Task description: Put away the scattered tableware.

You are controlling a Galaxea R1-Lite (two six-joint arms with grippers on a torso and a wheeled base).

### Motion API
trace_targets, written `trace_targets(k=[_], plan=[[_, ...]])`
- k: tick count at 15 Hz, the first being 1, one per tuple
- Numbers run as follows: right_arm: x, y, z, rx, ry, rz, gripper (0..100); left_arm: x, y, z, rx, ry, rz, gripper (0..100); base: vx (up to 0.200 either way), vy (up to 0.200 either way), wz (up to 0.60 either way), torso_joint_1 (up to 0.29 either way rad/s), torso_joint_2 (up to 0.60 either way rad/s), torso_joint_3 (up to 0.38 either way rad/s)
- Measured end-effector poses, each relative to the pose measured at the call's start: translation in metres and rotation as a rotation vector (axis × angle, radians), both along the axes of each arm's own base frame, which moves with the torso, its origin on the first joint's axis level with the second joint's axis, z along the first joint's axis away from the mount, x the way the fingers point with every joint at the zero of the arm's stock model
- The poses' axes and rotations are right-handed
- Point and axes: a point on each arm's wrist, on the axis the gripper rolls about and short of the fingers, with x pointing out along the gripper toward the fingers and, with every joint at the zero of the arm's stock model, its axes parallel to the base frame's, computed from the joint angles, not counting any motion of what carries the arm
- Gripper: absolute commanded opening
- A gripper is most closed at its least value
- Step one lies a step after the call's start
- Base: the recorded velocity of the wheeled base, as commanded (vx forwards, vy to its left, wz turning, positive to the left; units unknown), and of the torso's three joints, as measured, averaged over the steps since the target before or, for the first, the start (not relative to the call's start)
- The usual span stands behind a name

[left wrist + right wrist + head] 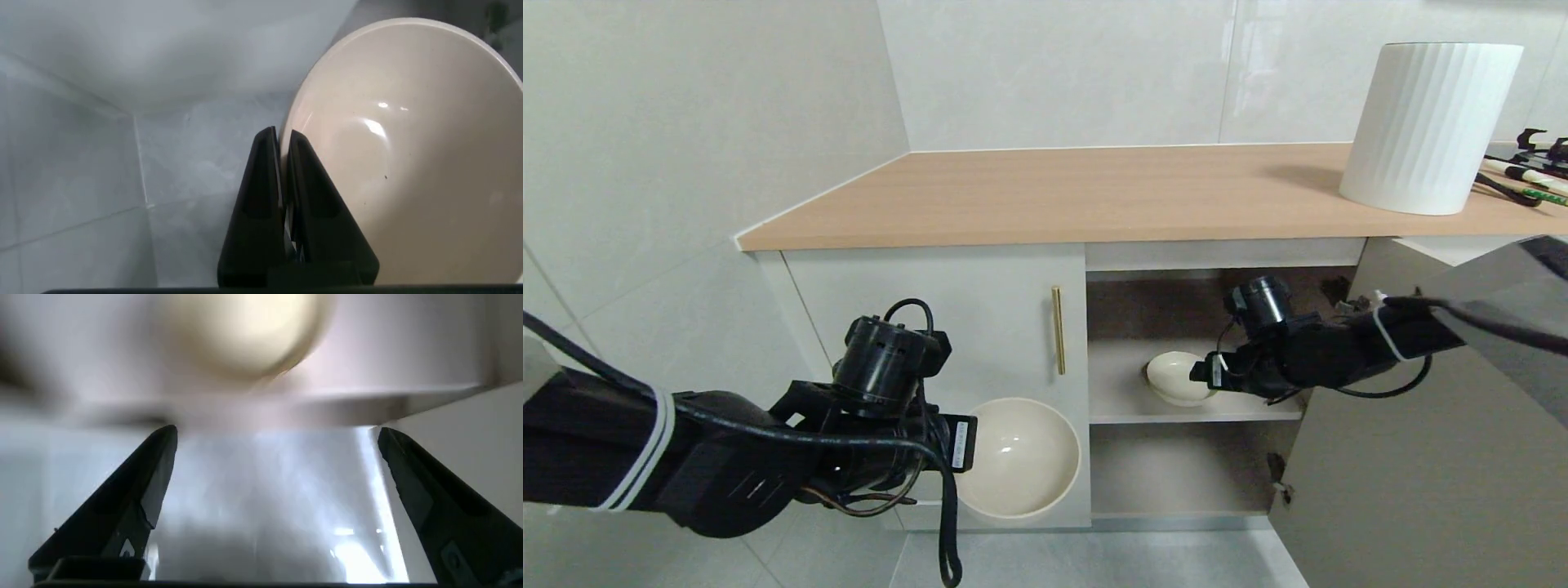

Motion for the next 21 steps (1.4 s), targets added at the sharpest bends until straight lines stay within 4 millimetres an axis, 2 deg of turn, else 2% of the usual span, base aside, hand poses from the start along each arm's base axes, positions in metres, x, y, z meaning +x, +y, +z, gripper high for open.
trace_targets(k=[3, 5, 7, 9, 12, 19, 20, 21], plan=[[-0.056, 0.004, 0.052, 0.084, -0.023, 0.214, 100, 0.018, -0.016, 0.000, -0.003, -0.022, -0.022, 0, 0.000, 0.000, 0.00, 0.000, 0.00, 0.000], [-0.093, 0.009, 0.072, 0.104, 0.030, 0.333, 100, 0.031, -0.031, 0.000, -0.003, -0.046, -0.038, 0, 0.000, 0.000, 0.00, 0.000, 0.00, 0.000], [-0.114, 0.020, 0.083, 0.116, 0.041, 0.410, 100, 0.032, -0.044, -0.004, 0.006, -0.055, -0.021, 0, 0.000, 0.000, 0.00, 0.000, 0.00, 0.000], [-0.120, 0.030, 0.087, 0.133, 0.039, 0.453, 100, 0.029, -0.055, -0.006, 0.002, -0.055, -0.039, 0, 0.000, 0.000, 0.00, 0.000, 0.00, 0.000], [-0.122, 0.044, 0.078, 0.125, 0.068, 0.489, 100, 0.022, -0.073, -0.007, -0.012, -0.061, -0.064, 0, 0.000, 0.000, 0.00, 0.000, 0.00, 0.000], [-0.110, 0.064, 0.054, 0.118, 0.129, 0.485, 100, 0.017, -0.085, -0.002, -0.033, -0.095, -0.092, 0, 0.000, 0.000, 0.00, 0.000, 0.00, 0.000], [-0.107, 0.066, 0.052, 0.122, 0.134, 0.477, 0, 0.016, -0.086, -0.002, -0.034, -0.097, -0.096, 0, 0.000, 0.000, 0.00, 0.000, 0.00, 0.000], [-0.105, 0.067, 0.050, 0.121, 0.137, 0.474, 0, 0.015, -0.086, -0.001, -0.033, -0.098, -0.095, 0, 0.000, 0.000, 0.00, 0.000, 0.00, 0.000]])
